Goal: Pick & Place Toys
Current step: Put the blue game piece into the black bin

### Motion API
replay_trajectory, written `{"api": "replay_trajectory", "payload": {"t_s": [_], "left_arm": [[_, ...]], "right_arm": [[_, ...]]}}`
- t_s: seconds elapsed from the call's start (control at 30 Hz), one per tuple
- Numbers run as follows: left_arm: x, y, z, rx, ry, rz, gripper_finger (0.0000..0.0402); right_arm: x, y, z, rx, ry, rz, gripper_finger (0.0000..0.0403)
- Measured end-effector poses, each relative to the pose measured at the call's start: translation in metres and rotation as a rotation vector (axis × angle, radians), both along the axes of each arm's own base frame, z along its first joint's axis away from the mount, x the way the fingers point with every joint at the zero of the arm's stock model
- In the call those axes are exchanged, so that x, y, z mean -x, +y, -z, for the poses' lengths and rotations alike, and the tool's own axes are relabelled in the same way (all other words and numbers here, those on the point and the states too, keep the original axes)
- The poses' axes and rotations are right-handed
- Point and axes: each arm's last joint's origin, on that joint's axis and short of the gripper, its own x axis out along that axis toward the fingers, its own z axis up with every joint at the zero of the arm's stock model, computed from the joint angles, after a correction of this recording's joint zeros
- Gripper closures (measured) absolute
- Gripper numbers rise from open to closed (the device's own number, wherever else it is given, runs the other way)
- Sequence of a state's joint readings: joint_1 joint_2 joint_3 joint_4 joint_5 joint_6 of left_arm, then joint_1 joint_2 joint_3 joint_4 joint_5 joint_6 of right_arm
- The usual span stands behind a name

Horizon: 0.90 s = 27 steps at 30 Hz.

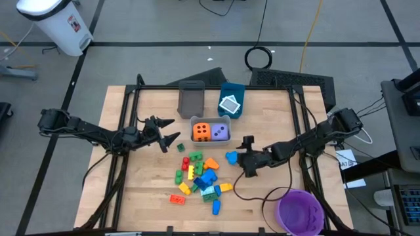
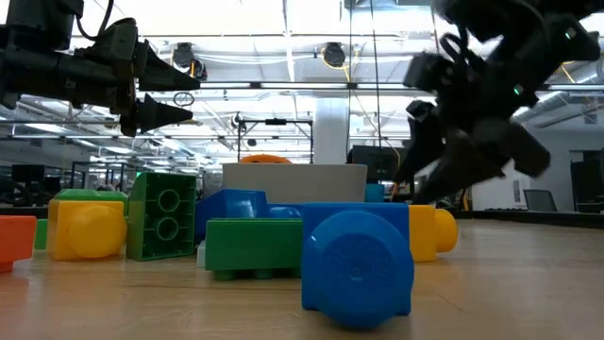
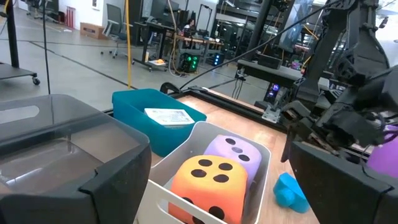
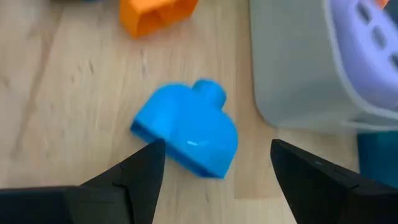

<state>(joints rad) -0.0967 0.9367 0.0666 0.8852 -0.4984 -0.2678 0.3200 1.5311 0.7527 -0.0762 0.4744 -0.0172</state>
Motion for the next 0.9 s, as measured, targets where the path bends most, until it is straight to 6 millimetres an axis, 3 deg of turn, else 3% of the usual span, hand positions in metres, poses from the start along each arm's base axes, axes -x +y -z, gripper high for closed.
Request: {"api": "replay_trajectory", "payload": {"t_s": [0.17, 0.33, 0.53, 0.73, 0.9], "left_arm": [[0.000, 0.000, 0.000, 0.001, 0.000, 0.000, 0.0022], [0.000, 0.000, 0.000, 0.001, -0.001, 0.000, 0.0023], [0.000, 0.000, 0.000, 0.002, -0.001, 0.000, 0.0023], [0.000, 0.000, 0.000, 0.002, -0.001, 0.000, 0.0023], [0.000, 0.000, 0.000, 0.002, -0.001, 0.000, 0.0023]], "right_arm": [[0.005, -0.011, 0.014, -0.067, -0.028, 0.001, 0.0138], [0.008, -0.017, 0.022, -0.251, -0.075, -0.070, 0.0138], [0.010, -0.012, 0.024, -0.468, -0.028, -0.171, 0.0138], [0.009, -0.011, 0.023, -0.335, -0.078, -0.124, 0.0138], [0.007, -0.011, 0.021, -0.353, -0.114, -0.108, 0.0138]]}}
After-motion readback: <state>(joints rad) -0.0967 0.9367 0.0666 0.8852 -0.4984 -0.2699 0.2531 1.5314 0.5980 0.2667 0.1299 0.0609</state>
